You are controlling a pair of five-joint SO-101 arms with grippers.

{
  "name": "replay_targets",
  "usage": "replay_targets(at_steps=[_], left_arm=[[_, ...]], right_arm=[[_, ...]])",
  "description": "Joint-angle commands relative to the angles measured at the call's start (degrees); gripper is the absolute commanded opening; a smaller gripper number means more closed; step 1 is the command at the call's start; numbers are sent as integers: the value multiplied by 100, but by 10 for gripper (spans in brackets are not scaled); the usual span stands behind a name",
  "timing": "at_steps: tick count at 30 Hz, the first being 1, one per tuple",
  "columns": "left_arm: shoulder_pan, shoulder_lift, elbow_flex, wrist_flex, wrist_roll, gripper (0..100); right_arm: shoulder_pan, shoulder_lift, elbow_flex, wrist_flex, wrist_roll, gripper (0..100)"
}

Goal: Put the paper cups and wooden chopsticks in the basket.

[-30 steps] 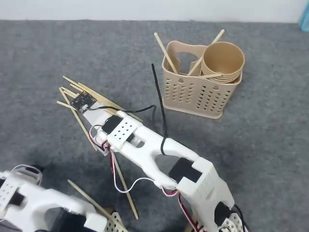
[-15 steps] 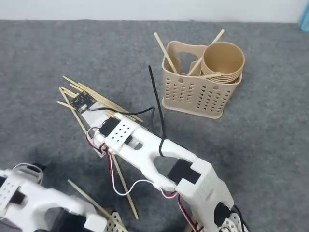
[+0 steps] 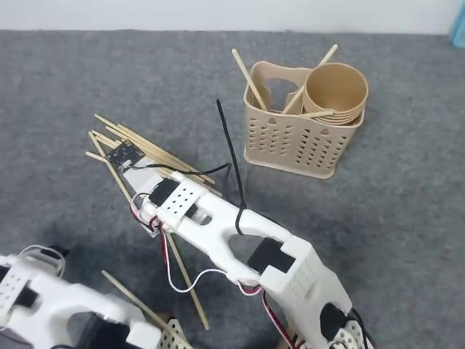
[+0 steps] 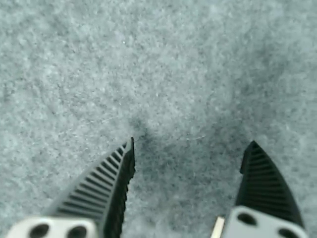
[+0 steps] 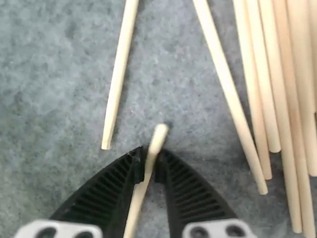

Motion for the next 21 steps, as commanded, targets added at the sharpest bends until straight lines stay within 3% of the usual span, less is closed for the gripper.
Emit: replay_targets(at_steps=[1,6,21], left_arm=[[70,-149,-4,-97,-62,327],[70,-149,-4,-97,-70,327],[79,-141,-4,-114,-79,327]], right_arm=[[92,-303,-299,207,-26,22],[127,-892,-299,708,53,19],[418,-3837,-264,2440,1855,8]])
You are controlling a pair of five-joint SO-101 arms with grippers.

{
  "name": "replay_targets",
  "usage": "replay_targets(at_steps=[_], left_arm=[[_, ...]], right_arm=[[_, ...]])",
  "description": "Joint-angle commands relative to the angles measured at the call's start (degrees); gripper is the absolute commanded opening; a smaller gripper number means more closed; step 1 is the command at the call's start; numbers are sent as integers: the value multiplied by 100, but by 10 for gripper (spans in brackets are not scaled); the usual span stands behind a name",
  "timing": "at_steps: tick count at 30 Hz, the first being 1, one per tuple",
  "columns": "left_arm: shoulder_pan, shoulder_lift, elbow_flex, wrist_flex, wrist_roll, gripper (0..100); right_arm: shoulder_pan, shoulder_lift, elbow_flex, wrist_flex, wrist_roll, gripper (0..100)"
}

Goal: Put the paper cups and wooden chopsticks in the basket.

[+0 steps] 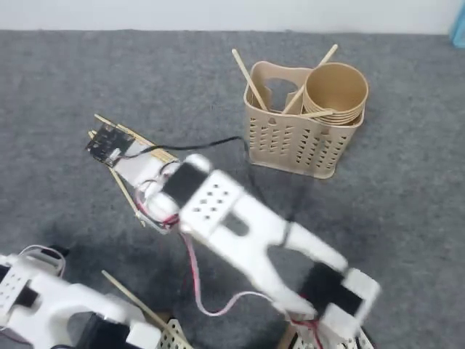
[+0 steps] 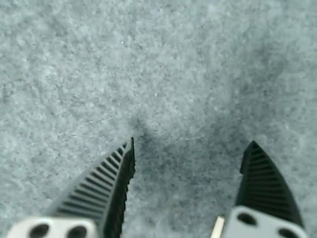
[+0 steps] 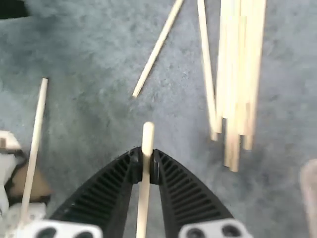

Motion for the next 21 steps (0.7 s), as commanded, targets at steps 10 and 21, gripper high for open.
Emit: replay_targets(at_steps=[10,21], left_arm=[[62,-141,-4,-114,-70,327],[167,-141,4,-97,-79,327]], right_arm=[[1516,-3556,-281,259,1266,8],[2545,-4690,-246,-1200,668,8]])
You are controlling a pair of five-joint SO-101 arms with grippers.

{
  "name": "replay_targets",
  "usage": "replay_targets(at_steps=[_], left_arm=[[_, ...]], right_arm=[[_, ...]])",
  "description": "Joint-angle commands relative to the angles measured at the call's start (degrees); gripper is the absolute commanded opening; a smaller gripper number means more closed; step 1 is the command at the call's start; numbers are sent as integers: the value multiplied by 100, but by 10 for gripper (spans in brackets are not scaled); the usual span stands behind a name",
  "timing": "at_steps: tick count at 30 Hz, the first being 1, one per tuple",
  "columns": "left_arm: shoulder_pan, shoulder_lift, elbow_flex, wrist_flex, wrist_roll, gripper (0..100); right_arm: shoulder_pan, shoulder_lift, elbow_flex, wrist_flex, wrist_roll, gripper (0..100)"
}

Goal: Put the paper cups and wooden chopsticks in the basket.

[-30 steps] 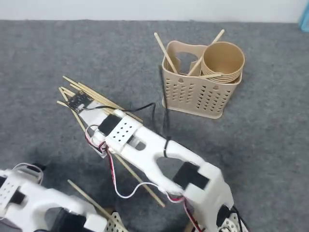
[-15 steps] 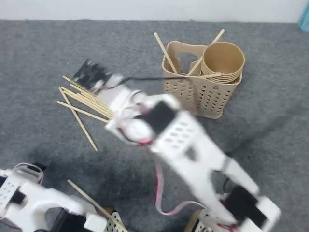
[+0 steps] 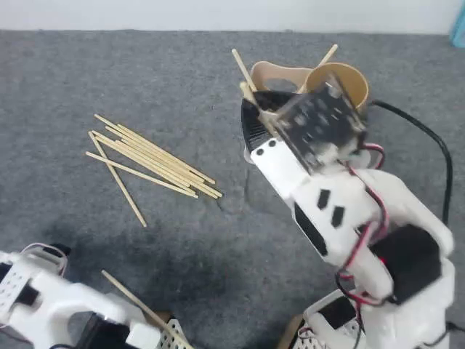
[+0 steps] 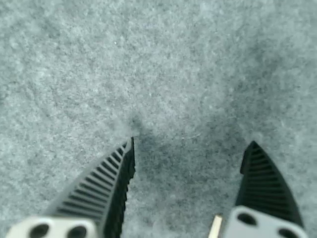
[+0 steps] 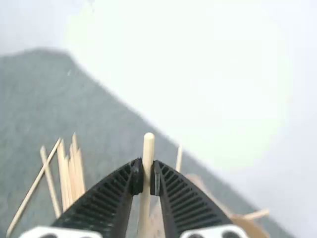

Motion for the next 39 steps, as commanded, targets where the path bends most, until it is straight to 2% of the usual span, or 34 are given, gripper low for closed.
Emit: replay_targets(at_steps=[1,6,11,15,22,25,30,39], left_arm=[[53,-141,4,-97,-62,327],[44,-141,4,-97,-176,327],[44,-141,4,-88,-290,327],[53,-176,66,-88,-290,327],[44,-167,57,-88,-290,327],[44,-158,57,-97,-290,327],[44,-149,57,-97,-299,327],[44,-141,57,-97,-299,327]], right_arm=[[224,-136,-246,-716,-624,8],[593,66,-88,-2220,-1231,8],[963,479,343,-3873,-1266,8],[1226,919,466,-4602,-1240,8],[1771,1657,484,-4752,-1275,8],[1833,1938,519,-4681,-1301,8],[1877,2018,967,-4752,-2022,8],[1868,1991,2233,-4752,-2101,8]])
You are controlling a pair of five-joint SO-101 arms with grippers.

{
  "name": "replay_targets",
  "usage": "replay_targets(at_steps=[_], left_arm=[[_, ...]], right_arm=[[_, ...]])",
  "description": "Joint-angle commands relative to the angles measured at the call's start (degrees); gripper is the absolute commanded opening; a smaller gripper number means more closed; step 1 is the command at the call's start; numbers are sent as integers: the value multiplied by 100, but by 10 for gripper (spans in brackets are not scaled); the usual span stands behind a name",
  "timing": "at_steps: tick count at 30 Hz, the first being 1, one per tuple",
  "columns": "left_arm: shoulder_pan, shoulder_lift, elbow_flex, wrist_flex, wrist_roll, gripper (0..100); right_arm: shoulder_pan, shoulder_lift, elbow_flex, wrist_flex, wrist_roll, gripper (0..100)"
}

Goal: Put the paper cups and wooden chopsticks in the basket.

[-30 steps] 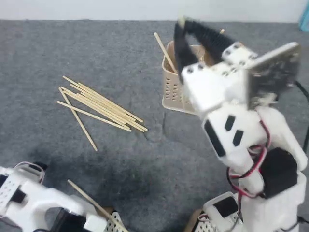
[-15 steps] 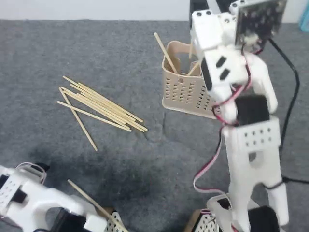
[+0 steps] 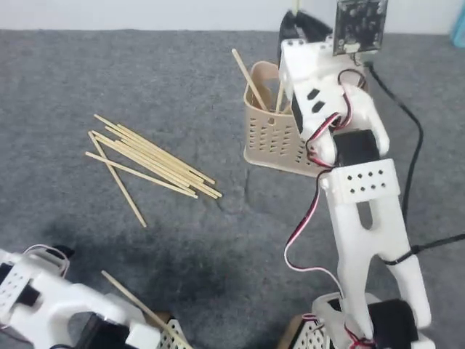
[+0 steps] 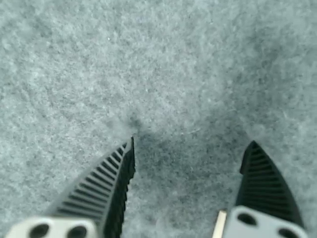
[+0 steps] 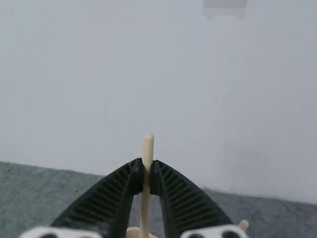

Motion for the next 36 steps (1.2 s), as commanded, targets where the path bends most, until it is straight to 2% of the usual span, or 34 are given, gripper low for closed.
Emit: replay_targets(at_steps=[1,5,9,13,25,29,36], left_arm=[[35,-141,-22,-97,-62,327],[35,-141,-22,-97,-62,327],[35,-141,-22,-97,-62,327],[35,-141,-22,-88,-62,327],[35,-141,-22,-88,-62,327],[35,-141,-22,-88,-62,327],[35,-141,-22,-88,-62,327]], right_arm=[[22,-75,396,-92,-62,9],[-13,-75,818,-92,-62,18],[-40,-84,809,-119,-62,73],[4,-171,475,-338,-44,3],[101,-171,-193,-286,-35,9],[92,-101,-202,180,-44,17],[154,347,-264,321,-53,155]])
